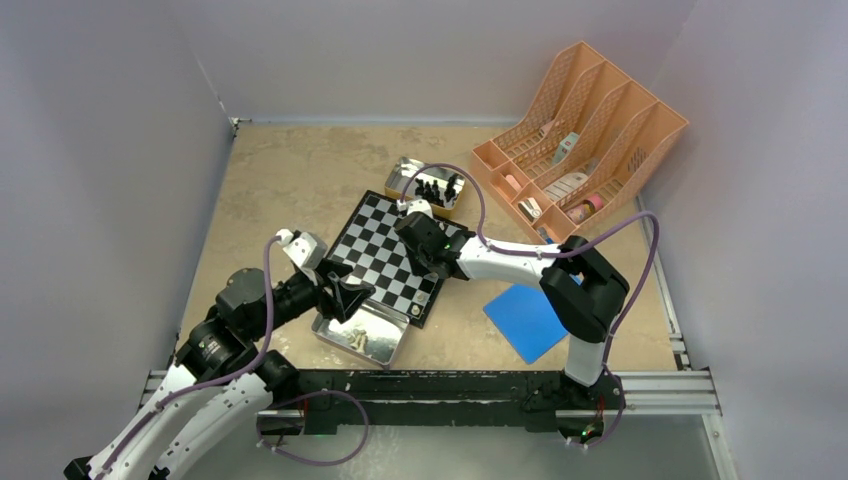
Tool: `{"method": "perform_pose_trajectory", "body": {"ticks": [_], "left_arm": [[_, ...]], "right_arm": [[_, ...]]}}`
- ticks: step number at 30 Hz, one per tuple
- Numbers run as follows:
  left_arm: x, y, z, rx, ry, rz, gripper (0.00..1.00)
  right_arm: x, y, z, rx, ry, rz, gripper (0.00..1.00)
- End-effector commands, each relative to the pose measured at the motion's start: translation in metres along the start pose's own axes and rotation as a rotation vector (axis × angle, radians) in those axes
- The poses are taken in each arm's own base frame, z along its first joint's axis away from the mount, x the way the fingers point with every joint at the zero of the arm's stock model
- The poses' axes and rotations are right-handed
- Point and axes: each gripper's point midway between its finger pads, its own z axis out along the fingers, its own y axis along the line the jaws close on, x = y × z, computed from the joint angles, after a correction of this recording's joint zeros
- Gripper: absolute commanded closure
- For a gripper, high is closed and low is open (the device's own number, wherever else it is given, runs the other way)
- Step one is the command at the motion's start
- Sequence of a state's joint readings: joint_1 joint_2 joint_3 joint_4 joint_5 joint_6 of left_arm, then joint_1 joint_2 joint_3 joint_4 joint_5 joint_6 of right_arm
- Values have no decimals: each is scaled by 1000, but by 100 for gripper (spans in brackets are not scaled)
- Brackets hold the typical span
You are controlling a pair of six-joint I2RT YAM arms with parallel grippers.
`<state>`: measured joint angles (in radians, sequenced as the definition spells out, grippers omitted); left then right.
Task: Set up the chess pieces on the board
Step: Place the chess piece on the chessboard.
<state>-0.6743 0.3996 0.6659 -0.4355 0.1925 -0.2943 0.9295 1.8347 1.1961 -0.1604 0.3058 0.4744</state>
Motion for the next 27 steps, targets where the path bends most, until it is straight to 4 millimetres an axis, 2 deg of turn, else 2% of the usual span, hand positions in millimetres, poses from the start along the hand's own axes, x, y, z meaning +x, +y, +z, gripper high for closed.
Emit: {"method": "perform_pose_trajectory", "body": {"ticks": [1,19,27], "left_arm": [[-13,-1,-1,-4,-47,11,34],[-15,1,-1,-12,-53,13,34],[-12,7,0,-45,-40,1,34]], "right_arm": [[5,-4,-1,33,19,-10,87],[-1,-3,3,50,19,-17,80],[-12,1,-4,33,-10,-4,74]]}}
